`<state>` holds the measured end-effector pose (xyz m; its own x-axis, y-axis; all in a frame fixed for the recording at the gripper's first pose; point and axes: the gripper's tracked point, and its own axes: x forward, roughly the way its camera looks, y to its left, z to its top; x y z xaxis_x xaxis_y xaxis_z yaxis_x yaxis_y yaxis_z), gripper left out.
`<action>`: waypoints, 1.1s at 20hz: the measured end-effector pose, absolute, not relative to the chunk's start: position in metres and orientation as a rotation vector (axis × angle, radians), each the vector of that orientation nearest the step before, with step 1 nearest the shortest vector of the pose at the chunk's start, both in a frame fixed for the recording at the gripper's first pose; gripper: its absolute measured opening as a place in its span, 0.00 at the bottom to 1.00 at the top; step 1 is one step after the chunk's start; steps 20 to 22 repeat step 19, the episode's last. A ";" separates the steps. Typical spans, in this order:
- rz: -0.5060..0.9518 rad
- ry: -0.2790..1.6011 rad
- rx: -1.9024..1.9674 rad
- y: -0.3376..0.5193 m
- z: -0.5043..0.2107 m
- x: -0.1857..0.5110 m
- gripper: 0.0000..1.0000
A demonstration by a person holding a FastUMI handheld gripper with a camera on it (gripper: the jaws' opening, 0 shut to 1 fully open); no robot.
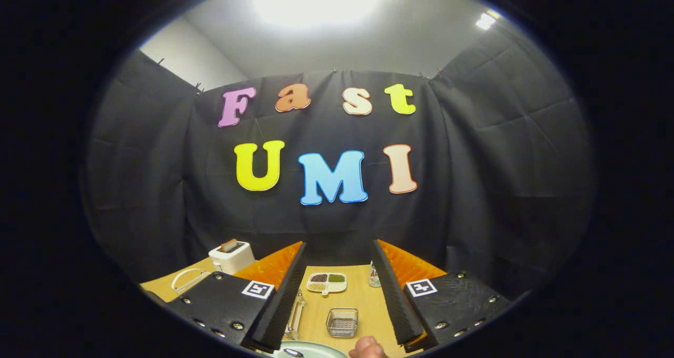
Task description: Take the plate from the dish rack, then take the spoon from the basket and place it into the plate.
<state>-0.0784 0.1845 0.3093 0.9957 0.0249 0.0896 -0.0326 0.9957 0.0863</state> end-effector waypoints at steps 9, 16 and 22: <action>0.026 0.027 0.034 0.145 0.293 -0.065 0.77; 0.080 0.007 0.005 0.137 0.301 -0.061 0.77; 0.092 0.009 0.008 0.133 0.298 -0.061 0.76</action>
